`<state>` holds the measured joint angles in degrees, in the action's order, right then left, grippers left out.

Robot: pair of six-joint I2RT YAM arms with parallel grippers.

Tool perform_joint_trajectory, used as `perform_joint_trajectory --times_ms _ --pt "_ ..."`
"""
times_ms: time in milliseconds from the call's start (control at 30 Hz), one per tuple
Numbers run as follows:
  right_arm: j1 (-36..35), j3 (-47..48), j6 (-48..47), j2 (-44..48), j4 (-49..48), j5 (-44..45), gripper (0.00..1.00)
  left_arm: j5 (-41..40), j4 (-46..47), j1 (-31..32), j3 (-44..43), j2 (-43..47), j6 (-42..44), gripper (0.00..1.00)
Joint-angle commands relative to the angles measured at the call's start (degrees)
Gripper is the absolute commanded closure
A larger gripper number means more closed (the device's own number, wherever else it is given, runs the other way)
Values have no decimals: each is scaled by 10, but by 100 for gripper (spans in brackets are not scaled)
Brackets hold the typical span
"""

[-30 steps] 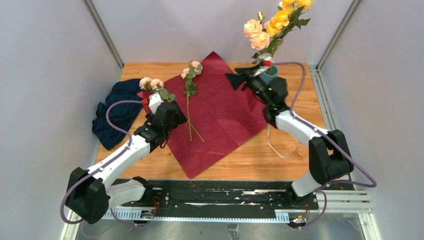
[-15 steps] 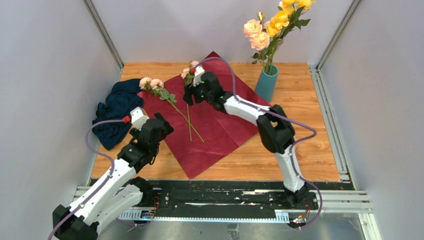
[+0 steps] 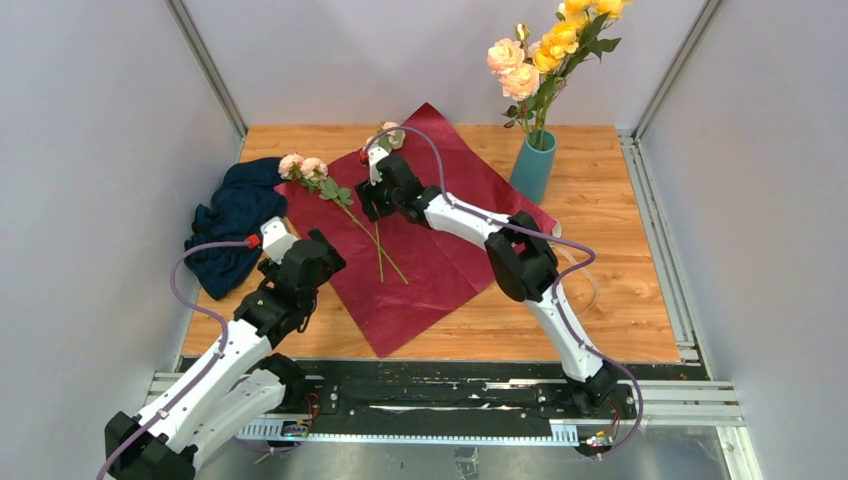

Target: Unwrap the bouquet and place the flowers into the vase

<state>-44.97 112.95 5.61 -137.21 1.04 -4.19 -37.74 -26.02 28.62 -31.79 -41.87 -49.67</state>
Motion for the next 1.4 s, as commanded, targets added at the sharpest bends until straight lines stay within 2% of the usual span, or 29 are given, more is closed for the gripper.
perform_joint_trajectory --times_ms 0,233,300,367,467,500,600,833,933,1000,1133,1200,1367 --pt "1 40 -17 -36 33 25 32 -3 1 -3 9 -1 6 5" --pt "1 44 8 -69 24 12 35 -4 -7 -3 12 13 10 5" --pt "1 45 10 -72 27 14 40 -4 -9 -4 12 16 11 5" --pt "2 39 10 -67 21 15 57 -4 -9 -3 12 18 12 5" --pt "2 32 11 -62 20 18 96 -2 -6 -3 11 17 13 5" --pt "2 27 11 -59 18 18 100 0 -4 -4 12 17 14 5" --pt "3 -21 14 -22 -25 17 100 5 10 -3 17 16 19 5" --pt "3 -215 12 136 -185 11 100 66 78 -3 43 34 39 6" --pt "3 -291 22 214 -237 1 100 133 141 -4 65 68 65 19" --pt "4 -345 37 266 -290 -14 100 185 191 -3 80 92 79 20" --pt "4 -432 97 353 -390 -78 100 317 306 -3 115 128 98 13" --pt "8 -465 161 389 -445 -126 100 367 346 -3 124 146 98 8" --pt "6 -505 262 427 -547 -203 100 429 384 -3 119 190 107 3"
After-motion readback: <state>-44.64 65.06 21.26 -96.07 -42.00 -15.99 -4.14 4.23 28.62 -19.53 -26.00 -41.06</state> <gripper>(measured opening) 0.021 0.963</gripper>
